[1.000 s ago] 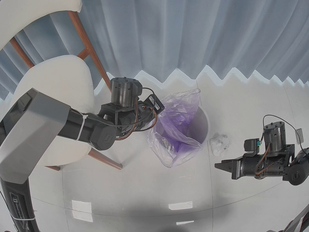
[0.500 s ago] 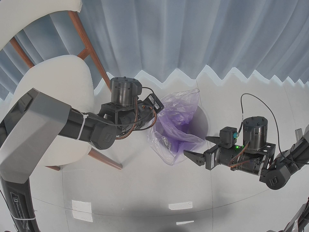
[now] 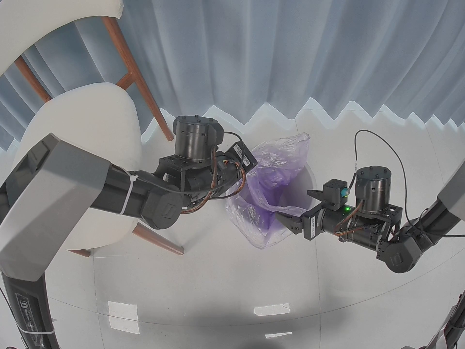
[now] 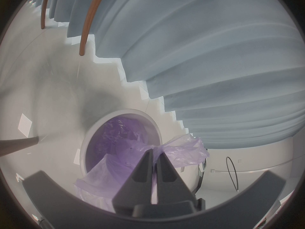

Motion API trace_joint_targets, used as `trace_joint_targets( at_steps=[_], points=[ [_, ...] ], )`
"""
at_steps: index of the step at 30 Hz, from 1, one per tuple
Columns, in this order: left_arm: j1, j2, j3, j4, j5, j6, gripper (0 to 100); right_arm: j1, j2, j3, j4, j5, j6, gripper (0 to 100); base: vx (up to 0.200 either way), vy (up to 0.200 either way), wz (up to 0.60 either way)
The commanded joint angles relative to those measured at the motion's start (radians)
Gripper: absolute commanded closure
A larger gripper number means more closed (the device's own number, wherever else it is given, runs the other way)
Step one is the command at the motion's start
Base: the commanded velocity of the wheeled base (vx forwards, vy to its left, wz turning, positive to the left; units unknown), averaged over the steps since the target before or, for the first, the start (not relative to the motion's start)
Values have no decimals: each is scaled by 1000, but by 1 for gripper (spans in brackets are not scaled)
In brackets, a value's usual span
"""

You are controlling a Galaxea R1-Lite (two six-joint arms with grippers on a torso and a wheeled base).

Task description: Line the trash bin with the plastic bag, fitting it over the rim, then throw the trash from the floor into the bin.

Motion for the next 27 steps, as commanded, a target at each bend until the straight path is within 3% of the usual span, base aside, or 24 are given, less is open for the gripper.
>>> trace_joint_targets(
  at_steps=[1, 7, 8, 16, 21, 24, 25, 27],
  points=[
    [-1, -1, 0, 0, -1, 0, 100, 42, 111, -68, -4, 4, 0, 0, 0, 0, 0],
    [-1, -3, 0, 0, 0, 0, 100, 37, 139, -75, -13, 4, 3, 0, 0, 0, 0],
    [-2, -4, 2, 0, 0, 0, 100, 36, 137, -75, -27, 4, 5, 100, 0, 0, 0],
    [-2, -10, 5, -2, 35, -2, 100, 24, 85, -33, -44, -2, 26, 100, 0, 0, 0],
    [-13, -17, 14, -8, 63, -2, 100, 50, 25, 18, -46, -58, 131, 100, 0, 0, 0],
    [-16, -33, 20, -8, 66, -3, 100, 45, 10, 24, -44, -70, 135, 100, 0, 0, 0],
    [-16, -41, 25, -8, 63, -5, 0, 41, 8, 23, -44, -70, 135, 100, 0, 0, 0],
    [-18, -53, 31, -20, 69, -13, 0, 13, 2, 21, -43, -70, 135, 100, 0, 0, 0]
  ],
)
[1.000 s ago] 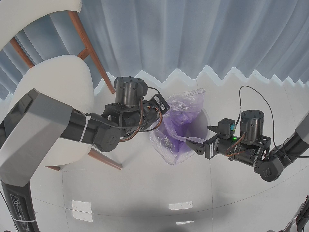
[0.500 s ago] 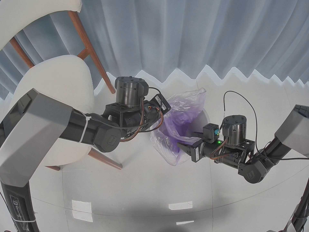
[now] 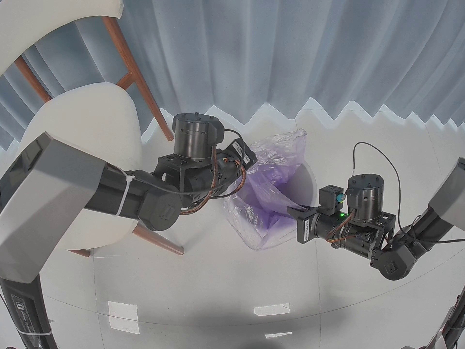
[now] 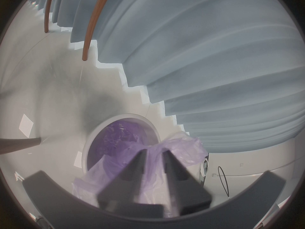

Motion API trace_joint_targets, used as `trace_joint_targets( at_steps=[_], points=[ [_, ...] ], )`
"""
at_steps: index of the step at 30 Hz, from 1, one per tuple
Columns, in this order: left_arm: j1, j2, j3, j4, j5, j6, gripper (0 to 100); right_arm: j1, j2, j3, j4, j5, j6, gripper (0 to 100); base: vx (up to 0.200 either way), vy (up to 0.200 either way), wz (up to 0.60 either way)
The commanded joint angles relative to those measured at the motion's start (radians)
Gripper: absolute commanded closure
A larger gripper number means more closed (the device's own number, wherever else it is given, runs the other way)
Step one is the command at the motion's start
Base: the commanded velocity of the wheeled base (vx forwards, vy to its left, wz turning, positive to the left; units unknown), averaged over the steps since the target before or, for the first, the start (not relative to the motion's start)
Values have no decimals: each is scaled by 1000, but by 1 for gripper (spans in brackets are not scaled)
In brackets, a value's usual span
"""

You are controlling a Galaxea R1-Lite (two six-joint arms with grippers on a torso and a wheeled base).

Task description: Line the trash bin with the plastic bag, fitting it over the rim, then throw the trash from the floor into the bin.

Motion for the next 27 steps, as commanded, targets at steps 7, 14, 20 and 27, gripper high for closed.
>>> trace_joint_targets(
  at_steps=[7, 14, 20, 27],
  points=[
    [47, -135, 124, -21, 20, 3, 0, -103, -47, -1, 9, 7, 9, 100, 0, 0, 0],
    [66, -138, 206, -30, 16, 8, 0, -123, -44, -3, -2, 26, 11, 100, 0, 0, 0],
    [59, -81, 224, -102, -28, 55, 0, -123, -50, -4, -2, 26, 22, 100, 0, 0, 0],
    [58, -23, 397, -345, -178, 295, 0, -123, -49, -12, 2, 26, 31, 100, 0, 0, 0]
  ],
)
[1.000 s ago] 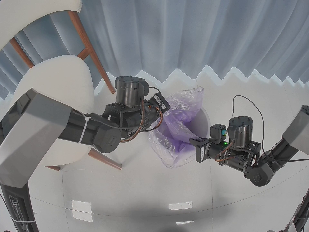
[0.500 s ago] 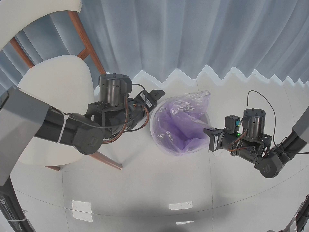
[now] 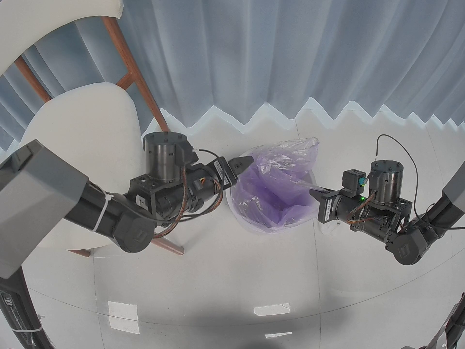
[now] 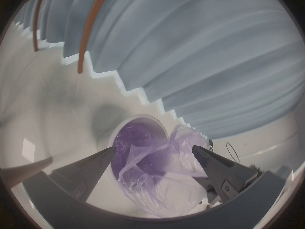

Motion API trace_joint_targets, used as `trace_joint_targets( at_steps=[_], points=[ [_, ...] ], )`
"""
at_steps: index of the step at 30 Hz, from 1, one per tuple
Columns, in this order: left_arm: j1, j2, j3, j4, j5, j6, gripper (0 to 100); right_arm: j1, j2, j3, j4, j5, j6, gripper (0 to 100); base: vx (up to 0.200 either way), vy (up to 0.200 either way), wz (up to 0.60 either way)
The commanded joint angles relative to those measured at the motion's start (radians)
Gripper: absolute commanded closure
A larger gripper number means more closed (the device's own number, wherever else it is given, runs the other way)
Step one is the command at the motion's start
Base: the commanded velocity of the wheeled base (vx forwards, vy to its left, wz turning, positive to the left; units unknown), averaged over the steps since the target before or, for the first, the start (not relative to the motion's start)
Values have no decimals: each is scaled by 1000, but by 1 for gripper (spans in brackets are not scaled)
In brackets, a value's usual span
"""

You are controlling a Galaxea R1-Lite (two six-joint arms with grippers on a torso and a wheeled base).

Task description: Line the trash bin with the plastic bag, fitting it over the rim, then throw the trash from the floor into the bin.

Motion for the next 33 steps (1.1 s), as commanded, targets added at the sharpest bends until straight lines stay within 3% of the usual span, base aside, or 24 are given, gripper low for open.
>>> trace_joint_targets(
  at_steps=[1, 5, 11, 12, 15, 22, 26, 28, 33],
  points=[
    [8, 70, 145, -173, -105, 138, 0, 1, -1, -8, 2, 0, 4, 100, 0, 0, 0],
    [32, 131, 174, -297, -143, 246, 0, 1, 2, -14, -1, 0, 9, 100, 0, 0, 0],
    [29, 211, 69, -286, -119, 272, 0, 5, -8, -21, -1, 0, 21, 100, 0, 0, 0],
    [29, 211, 69, -286, -119, 272, 100, 5, -8, -21, -1, 0, 21, 100, 0, 0, 0],
    [25, 255, -13, -283, -73, 264, 100, 10, -24, -26, -3, 0, 22, 100, 0, 0, 0],
    [23, 235, -56, -282, -73, 188, 100, -1, -44, -26, 7, 0, 42, 100, 0, 0, 0],
    [42, 130, -34, -220, -71, 117, 100, -78, -45, -60, 17, 0, 47, 100, 0, 0, 0],
    [51, 41, -30, -122, -76, 79, 100, -140, -45, -83, 43, 3, 50, 100, 0, 0, 0],
    [55, -56, -30, 24, -85, 54, 100, -219, -45, -129, 86, 45, 55, 100, 0, 0, 0]
  ],
)
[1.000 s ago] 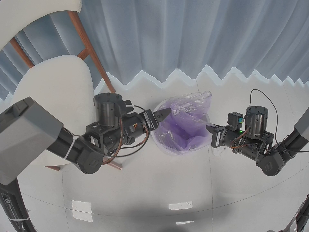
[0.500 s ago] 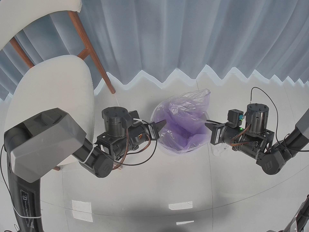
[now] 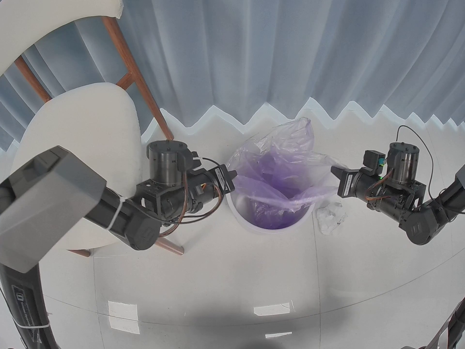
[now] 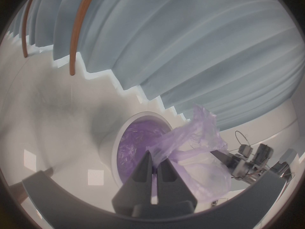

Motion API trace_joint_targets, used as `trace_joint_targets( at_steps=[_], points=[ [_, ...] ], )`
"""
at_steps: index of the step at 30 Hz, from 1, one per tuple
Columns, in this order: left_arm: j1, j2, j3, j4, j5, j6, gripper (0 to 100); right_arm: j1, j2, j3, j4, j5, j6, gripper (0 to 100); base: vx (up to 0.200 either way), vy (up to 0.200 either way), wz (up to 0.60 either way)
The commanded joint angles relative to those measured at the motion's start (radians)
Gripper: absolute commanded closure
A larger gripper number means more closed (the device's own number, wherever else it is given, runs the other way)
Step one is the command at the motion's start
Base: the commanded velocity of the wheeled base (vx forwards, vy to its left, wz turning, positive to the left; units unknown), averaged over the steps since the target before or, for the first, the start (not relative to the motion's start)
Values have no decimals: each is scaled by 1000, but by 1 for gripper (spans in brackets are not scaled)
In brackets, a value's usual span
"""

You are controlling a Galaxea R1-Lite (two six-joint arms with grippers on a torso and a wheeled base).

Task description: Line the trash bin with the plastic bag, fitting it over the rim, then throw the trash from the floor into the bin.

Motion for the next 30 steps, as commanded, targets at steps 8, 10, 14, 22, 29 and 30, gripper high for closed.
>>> trace_joint_targets(
  at_steps=[8, 10, 14, 22, 29, 30],
  points=[
    [5, -131, -43, 168, 7, -48, 100, -141, 63, -233, 156, 44, 62, 100, 0, 0, 0],
    [4, -105, -81, 176, 7, -48, 100, -141, 83, -275, 191, 44, 70, 100, 0, 0, 0],
    [13, -24, -225, 257, 16, -48, 100, -142, 153, -381, 251, 44, 73, 100, 0, 0, 0],
    [33, 146, -574, 551, 88, -74, 100, -159, 359, -612, 315, 41, 67, 100, 0, 0, 0],
    [73, 139, -587, 616, 88, -85, 100, -202, 422, -686, 392, 41, 48, 100, 0, 0, 0],
    [79, 120, -570, 647, 90, -85, 100, -210, 422, -680, 406, 43, 42, 100, 0, 0, 0]
  ],
)
